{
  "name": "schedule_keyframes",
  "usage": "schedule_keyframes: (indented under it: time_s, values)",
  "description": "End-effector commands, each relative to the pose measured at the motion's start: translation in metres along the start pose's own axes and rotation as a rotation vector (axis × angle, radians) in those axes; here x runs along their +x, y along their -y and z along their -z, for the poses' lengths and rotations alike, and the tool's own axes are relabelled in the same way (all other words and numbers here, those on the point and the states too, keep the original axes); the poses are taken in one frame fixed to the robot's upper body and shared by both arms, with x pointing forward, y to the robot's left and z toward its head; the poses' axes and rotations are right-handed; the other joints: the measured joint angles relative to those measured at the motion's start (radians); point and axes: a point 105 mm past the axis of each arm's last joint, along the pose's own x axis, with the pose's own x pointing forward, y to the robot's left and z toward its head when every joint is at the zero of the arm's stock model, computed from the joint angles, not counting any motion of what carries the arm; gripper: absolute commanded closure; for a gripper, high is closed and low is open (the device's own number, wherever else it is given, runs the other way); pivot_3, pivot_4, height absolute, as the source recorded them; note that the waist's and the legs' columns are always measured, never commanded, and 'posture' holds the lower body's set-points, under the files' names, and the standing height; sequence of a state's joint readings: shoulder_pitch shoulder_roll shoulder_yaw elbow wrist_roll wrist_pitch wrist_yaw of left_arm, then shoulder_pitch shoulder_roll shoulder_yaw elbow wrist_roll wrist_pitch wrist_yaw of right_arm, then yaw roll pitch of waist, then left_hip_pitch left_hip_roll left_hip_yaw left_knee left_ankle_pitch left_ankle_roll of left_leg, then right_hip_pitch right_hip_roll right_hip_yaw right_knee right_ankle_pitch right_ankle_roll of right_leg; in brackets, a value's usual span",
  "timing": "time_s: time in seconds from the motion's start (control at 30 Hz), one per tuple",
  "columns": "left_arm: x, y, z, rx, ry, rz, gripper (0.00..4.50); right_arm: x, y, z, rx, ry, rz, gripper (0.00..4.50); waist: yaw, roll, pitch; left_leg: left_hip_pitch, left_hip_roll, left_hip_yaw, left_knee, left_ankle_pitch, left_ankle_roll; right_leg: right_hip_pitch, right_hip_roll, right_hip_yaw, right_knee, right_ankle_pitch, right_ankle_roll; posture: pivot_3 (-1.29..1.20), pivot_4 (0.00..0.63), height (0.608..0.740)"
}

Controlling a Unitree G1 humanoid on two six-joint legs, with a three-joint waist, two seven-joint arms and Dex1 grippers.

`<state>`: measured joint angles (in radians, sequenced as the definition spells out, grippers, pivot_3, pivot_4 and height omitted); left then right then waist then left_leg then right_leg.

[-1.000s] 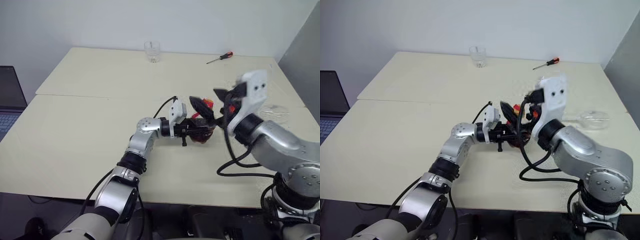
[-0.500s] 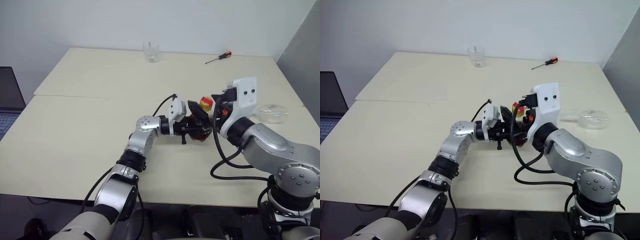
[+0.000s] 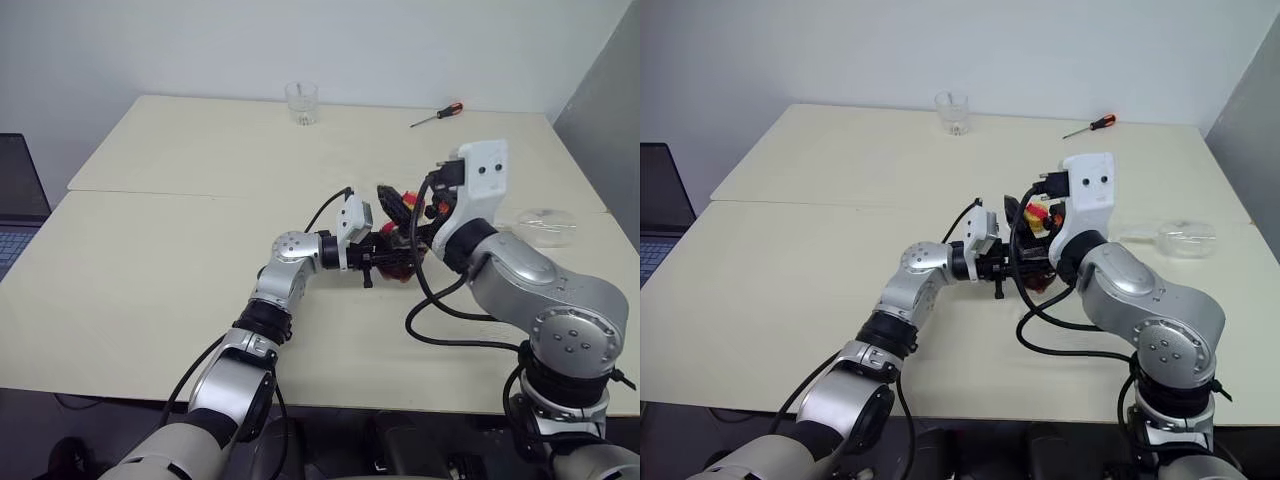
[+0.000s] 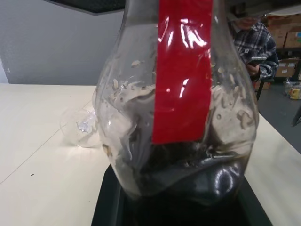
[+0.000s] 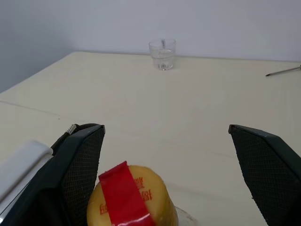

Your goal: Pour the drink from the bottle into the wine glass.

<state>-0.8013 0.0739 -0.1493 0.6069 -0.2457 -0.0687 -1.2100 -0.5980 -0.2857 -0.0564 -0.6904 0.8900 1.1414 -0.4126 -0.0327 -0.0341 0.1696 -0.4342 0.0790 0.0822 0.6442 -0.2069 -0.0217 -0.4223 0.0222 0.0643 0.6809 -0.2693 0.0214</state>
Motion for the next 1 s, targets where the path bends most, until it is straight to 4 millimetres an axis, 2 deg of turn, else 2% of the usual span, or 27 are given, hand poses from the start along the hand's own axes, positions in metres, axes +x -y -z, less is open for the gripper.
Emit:
schedule_keyframes:
  time_s: [0.03,0.33,0.6,1.0]
  values:
    - [0.006,0.0,-0.017,0.054,0.044,0.016,3.7,0.001,0.002,-0.013,0.012,0.068,0.017,0.0,0.0,0.0,0.0,0.0,0.0,0.0,0.0,0.0,0.0,0.0,0.0,0.0,0.0,0.0,0.0,0.0,0.15,0.74]
    - [0.005,0.0,-0.018,0.057,0.043,0.015,3.7,-0.003,0.011,-0.012,0.059,0.081,0.04,0.0,0.0,0.0,0.0,0.0,0.0,0.0,0.0,0.0,0.0,0.0,0.0,-0.001,0.0,0.0,0.0,0.0,0.15,0.74]
    - [0.005,-0.001,-0.018,0.064,0.04,0.011,3.7,-0.014,0.006,-0.008,0.096,0.077,-0.016,0.0,0.0,0.0,0.0,0.0,0.0,0.0,0.0,0.0,0.0,0.0,0.0,-0.001,0.0,0.0,0.0,0.0,0.15,0.74]
    - [0.005,-0.001,-0.017,0.06,0.038,0.012,3.7,-0.052,0.016,0.0,0.069,0.049,-0.079,0.0,0.0,0.0,0.0,0.0,0.0,0.0,0.0,0.0,0.0,0.0,0.0,0.0,0.0,0.0,0.0,0.0,0.15,0.74]
